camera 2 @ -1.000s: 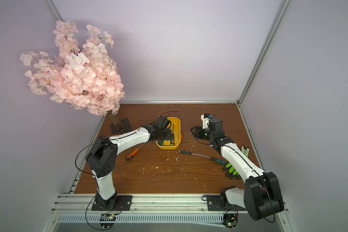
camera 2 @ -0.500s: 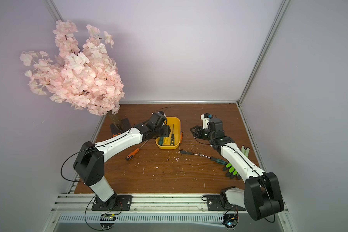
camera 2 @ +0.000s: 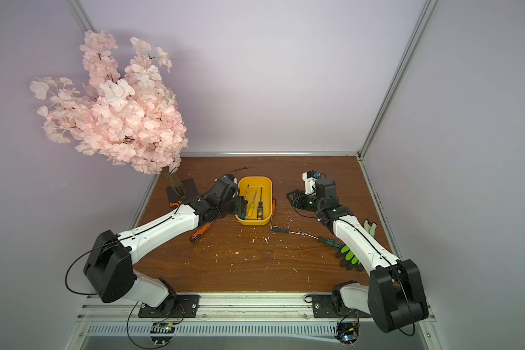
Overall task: Put the screwdriver on the desktop into the storage box
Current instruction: Pick up the screwdriver from the center of the board.
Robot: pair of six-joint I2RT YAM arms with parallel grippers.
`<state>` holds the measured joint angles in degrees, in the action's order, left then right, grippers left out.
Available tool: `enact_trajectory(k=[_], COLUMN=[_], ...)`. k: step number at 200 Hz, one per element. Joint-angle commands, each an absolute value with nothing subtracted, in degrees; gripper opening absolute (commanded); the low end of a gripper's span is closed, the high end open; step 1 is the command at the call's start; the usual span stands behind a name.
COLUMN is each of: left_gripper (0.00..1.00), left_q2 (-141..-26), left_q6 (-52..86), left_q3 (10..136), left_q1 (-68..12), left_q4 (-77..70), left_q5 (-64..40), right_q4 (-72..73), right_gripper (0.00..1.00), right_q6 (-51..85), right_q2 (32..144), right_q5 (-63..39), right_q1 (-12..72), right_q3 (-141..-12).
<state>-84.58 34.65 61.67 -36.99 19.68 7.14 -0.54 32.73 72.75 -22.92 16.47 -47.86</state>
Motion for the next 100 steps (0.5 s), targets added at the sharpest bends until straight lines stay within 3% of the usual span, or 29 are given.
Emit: enact_trajectory(k=[1, 100], left_gripper=[0.59, 0.63], left_q2=[-81.4, -73.1], left_q6=[36.0, 38.3], left_q3=[58.6, 44.2], left_q1=[-34.6, -24.9], left_q4=[21.4, 21.8], left_q5=[9.0, 7.5], right_q4=[1.8, 5.2], right_gripper=[0.4, 0.41], right_q6=[33.5, 34.7], right_q2=[72.5, 73.6], right_q5=[-24.1, -25.7], right_q1=[16.4, 16.7], right_q3=[-46.9, -44.4])
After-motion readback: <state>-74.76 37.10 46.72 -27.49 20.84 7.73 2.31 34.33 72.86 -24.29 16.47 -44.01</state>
